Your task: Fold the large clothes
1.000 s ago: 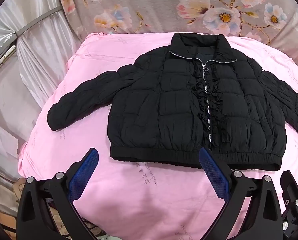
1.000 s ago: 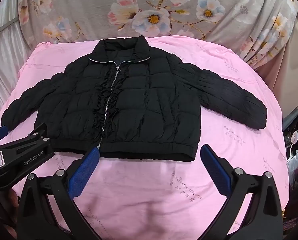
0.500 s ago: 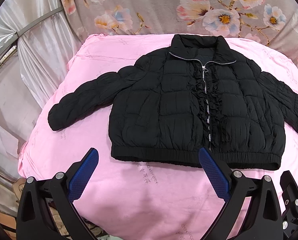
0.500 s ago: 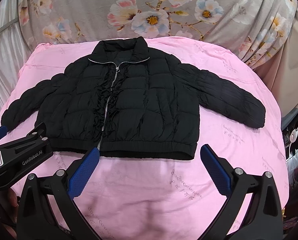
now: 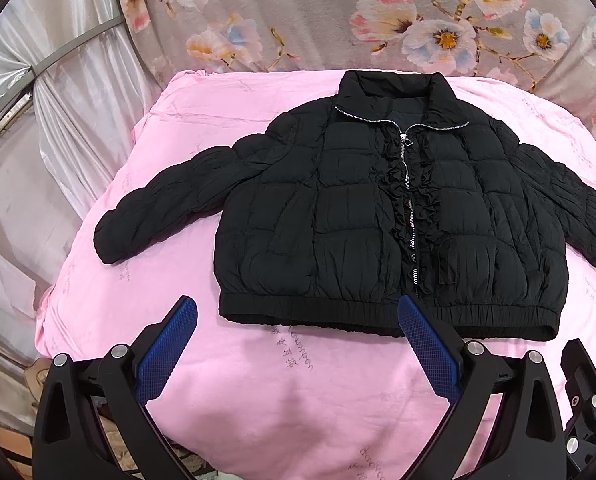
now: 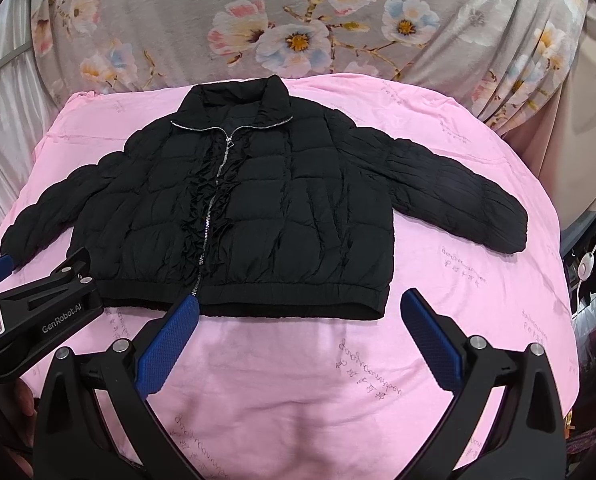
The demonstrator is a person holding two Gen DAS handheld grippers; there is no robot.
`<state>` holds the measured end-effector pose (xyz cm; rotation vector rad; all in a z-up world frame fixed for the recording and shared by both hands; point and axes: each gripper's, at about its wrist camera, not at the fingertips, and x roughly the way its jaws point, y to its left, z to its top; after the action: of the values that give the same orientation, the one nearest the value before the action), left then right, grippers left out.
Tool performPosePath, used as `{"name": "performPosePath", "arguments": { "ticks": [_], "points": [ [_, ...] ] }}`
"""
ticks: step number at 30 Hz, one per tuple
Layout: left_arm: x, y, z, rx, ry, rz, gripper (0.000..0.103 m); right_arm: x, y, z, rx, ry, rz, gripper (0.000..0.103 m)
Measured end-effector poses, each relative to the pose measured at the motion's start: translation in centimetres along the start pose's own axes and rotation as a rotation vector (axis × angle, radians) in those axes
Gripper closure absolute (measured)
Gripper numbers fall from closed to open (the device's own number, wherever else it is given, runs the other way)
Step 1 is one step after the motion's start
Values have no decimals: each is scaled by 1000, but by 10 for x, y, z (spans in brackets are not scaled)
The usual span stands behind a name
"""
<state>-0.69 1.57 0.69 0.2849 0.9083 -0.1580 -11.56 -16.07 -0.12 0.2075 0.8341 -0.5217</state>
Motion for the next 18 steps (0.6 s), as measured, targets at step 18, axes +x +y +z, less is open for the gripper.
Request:
{"name": "performPosePath", "arguments": {
  "ticks": [18],
  "points": [
    [3, -3, 2, 7, 5, -8, 5, 2, -1, 1, 3, 5, 3, 5]
  ]
}}
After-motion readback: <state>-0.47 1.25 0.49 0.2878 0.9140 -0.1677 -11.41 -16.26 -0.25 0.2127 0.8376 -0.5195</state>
